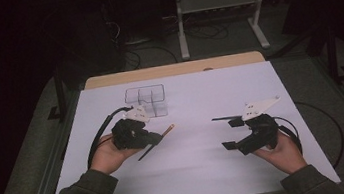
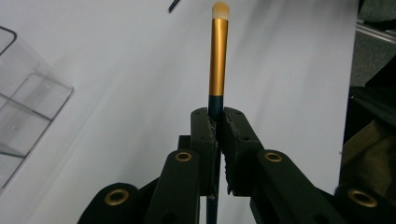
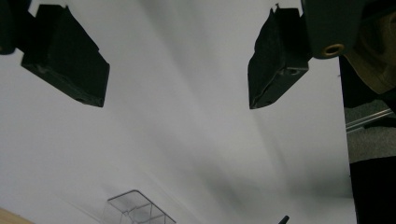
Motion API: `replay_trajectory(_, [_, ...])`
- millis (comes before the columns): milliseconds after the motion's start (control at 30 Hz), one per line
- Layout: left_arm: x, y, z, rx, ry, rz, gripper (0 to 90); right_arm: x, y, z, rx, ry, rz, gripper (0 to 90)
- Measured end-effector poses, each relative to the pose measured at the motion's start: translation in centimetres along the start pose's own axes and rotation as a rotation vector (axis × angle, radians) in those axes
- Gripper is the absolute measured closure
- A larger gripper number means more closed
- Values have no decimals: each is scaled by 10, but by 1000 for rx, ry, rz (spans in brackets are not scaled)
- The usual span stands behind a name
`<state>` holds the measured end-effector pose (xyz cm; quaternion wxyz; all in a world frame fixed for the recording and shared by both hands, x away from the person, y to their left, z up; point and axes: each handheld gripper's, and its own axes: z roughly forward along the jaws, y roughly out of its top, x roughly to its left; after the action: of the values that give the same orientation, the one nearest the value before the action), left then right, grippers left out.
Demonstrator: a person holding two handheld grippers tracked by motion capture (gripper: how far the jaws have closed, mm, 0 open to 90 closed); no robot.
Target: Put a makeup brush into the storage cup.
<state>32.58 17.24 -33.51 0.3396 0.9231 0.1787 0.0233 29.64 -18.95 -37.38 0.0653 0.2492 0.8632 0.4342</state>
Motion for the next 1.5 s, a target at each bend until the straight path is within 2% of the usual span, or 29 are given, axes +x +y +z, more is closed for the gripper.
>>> replay_trajectory(400, [-17, -4, 10, -24, -32, 32, 832, 2, 7, 7, -1, 38, -4, 195])
replay_trajectory(767, [-28, -8, 18, -56, -59, 37, 832, 6, 9, 9, 4, 74, -15, 196])
replay_trajectory(1067, [-41, -8, 25, -67, -73, 80, 832, 11, 13, 19, 10, 104, -15, 204])
replay_trajectory(1200, [-45, -9, 29, -68, -86, 91, 832, 14, 15, 24, 20, 122, -22, 210])
replay_trajectory(1400, [-51, -10, 30, -71, -92, 104, 832, 22, 20, 31, 12, 175, -41, 224])
replay_trajectory(1500, [-53, -10, 31, -85, -95, 111, 833, 25, 22, 33, 20, 182, -51, 225])
